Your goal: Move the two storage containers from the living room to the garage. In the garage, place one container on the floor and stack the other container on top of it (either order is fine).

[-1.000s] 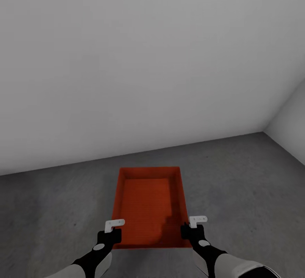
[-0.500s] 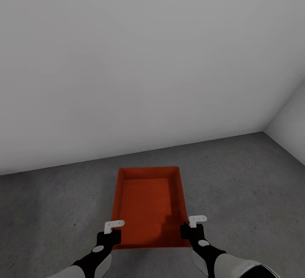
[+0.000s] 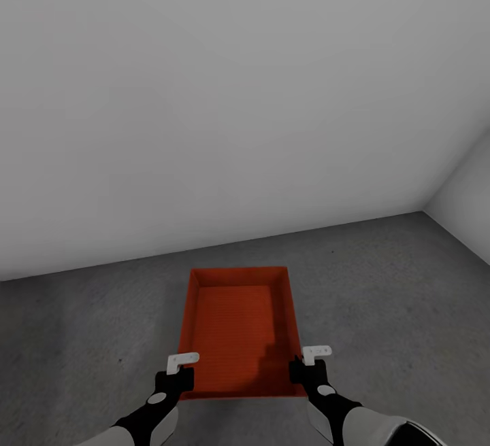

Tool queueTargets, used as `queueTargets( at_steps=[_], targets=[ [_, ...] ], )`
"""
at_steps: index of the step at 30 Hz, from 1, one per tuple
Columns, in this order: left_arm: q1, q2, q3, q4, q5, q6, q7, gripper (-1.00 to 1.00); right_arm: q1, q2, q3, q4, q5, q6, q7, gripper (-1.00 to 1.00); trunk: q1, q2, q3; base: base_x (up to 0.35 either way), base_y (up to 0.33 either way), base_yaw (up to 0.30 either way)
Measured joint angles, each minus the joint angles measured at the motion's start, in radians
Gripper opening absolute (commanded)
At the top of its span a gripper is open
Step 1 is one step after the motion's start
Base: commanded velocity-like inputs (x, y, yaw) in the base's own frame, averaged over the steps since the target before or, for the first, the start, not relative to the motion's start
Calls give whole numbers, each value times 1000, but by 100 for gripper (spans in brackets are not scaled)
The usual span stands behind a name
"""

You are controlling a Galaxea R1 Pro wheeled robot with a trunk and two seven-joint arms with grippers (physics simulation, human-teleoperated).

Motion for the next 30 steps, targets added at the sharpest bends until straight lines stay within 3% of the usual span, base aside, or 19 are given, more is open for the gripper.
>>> queueTargets(
  at_steps=[8, 14, 15, 16, 17, 30],
  targets=[
    [0, 1, -35, -1, 33, -1, 5, -100, 0, 0, 141, 2, -142, 0, 5, -100, 0, 0, 0, 8, 0, 0],
    [0, 1, -54, -2, 53, -1, 8, -100, 0, 0, 227, 5, -228, 1, 8, -100, -1, 0, 0, 218, 0, 0],
    [0, -2, 71, 2, -68, -1, -13, -100, -1, 1, -2, -2, 8, 0, -4, -100, -1, 0, 0, 305, 0, 0],
    [0, -2, 80, 7, -77, 0, -16, -100, 0, 1, -271, -2, 280, 2, -12, -100, -1, 0, 0, 308, 0, 0],
    [0, -2, 75, 6, -72, 0, -15, -100, 0, 1, -332, -3, 338, 2, -14, -100, -1, 0, 0, 295, 0, 0],
    [0, -1, 74, 4, -72, 2, -15, -100, 0, 1, -334, -4, 340, 3, -14, -100, 0, 0, 0, 56, 0, 0]
  ],
)
